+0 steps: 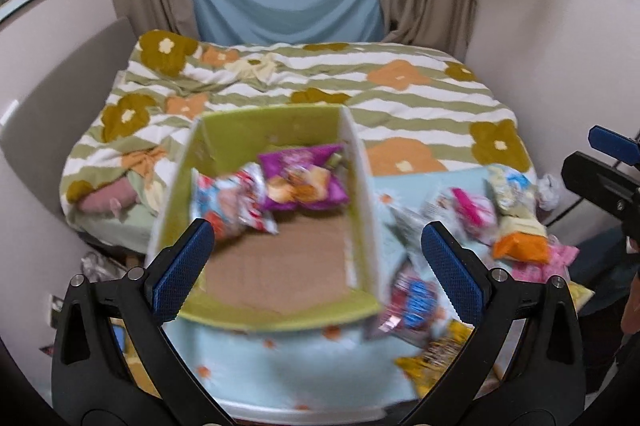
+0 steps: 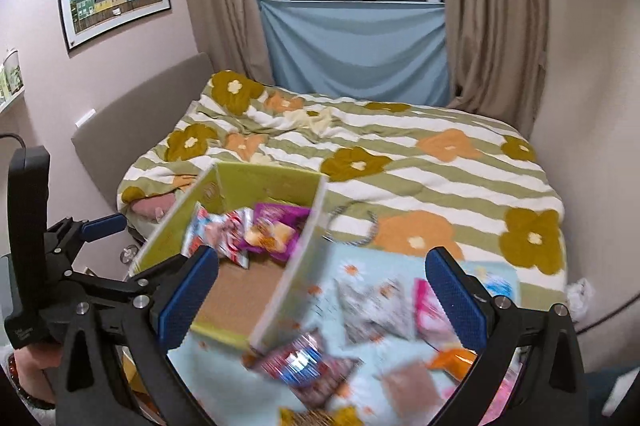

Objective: Organize snacks
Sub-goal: 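Move both grippers back over the scattered snacks on the table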

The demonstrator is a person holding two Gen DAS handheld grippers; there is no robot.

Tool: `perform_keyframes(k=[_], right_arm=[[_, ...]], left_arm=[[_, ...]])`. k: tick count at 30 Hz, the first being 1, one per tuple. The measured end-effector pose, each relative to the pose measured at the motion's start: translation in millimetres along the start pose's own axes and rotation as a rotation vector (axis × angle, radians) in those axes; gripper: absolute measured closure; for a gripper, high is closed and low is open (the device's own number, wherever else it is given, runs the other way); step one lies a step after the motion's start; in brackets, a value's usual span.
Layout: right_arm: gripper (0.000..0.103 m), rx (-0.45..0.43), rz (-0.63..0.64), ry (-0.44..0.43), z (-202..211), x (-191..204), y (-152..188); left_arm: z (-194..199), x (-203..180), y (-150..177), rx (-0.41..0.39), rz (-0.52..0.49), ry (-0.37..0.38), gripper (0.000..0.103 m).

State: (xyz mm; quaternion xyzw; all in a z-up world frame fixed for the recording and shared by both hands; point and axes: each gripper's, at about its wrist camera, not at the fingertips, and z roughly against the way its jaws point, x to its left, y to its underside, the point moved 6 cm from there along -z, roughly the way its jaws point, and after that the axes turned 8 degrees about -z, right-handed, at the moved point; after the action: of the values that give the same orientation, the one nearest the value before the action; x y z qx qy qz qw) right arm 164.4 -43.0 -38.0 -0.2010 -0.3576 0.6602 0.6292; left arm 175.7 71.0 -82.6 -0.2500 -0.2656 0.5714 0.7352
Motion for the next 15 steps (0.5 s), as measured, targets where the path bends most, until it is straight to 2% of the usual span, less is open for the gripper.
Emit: perform_keyframes(k=[5,8,11,15], right_arm=[[0.000,0.020,-0.016,0.043,30.1,-53.1,34.6],[0.000,0.047,-0.039,0.071,40.7,-82.1,59.5],[0.000,0.097,-0.092,0.082,47.9,-108.7,89.0],[0.000,0.152,-0.146,0.087,44.2,-124.6,128.0]], left_arm=[[4.9,-57.6,28.6,0.011,-0.026,0.039,0.000],[0.4,-91.0,48.4,0.036,-0.052,0.091,0.000],[-7.2,-118.4,71.3,0.071,-0.117,0.126,0.000],[-21.7,-140.1,97.4,0.116,-0.201,0.167,0.000]])
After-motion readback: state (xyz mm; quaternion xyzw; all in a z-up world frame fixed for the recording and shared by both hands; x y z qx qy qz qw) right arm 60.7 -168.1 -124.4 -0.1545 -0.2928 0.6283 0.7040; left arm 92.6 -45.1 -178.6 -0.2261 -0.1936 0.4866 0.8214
